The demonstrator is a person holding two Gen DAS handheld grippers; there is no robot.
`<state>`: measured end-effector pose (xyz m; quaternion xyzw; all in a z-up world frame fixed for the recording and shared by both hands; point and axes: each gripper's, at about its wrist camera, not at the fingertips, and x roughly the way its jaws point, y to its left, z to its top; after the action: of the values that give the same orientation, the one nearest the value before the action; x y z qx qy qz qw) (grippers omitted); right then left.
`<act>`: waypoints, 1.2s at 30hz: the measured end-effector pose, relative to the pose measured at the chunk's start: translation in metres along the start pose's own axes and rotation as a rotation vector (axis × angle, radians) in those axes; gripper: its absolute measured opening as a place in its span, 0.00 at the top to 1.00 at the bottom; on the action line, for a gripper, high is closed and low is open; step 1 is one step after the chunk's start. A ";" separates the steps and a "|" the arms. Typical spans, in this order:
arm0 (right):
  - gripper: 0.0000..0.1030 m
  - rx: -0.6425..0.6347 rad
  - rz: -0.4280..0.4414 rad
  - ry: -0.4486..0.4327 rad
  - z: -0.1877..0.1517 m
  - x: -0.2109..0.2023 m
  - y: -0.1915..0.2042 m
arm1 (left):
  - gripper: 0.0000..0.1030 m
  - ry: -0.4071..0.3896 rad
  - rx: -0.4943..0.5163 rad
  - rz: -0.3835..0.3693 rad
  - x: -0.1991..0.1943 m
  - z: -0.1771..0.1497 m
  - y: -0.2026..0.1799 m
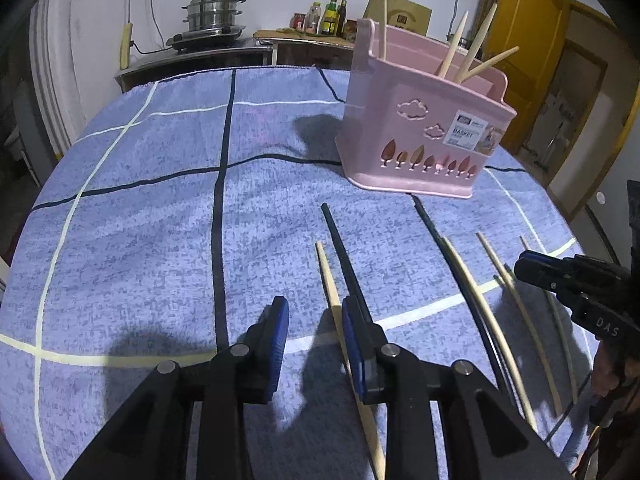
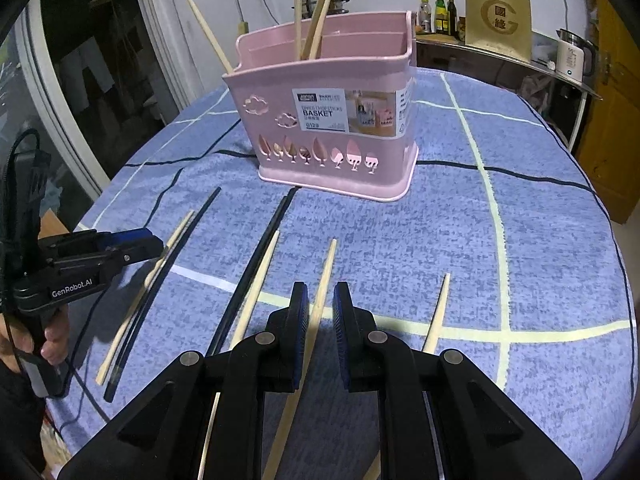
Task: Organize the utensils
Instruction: 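Move both tools back down toward the remaining chopsticks, then grasp a bamboo chopstick with the left tool while the right tool grasps another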
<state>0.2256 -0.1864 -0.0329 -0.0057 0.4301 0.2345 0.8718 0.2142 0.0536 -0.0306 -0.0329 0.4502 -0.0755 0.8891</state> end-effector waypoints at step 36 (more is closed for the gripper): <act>0.94 -0.049 -0.099 0.066 0.021 0.037 0.017 | 0.94 0.045 0.098 0.078 0.029 0.029 -0.017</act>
<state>0.2536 -0.1515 -0.0442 -0.0563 0.4520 0.2012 0.8672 0.2528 0.0315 -0.0338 0.0297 0.4667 -0.0636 0.8816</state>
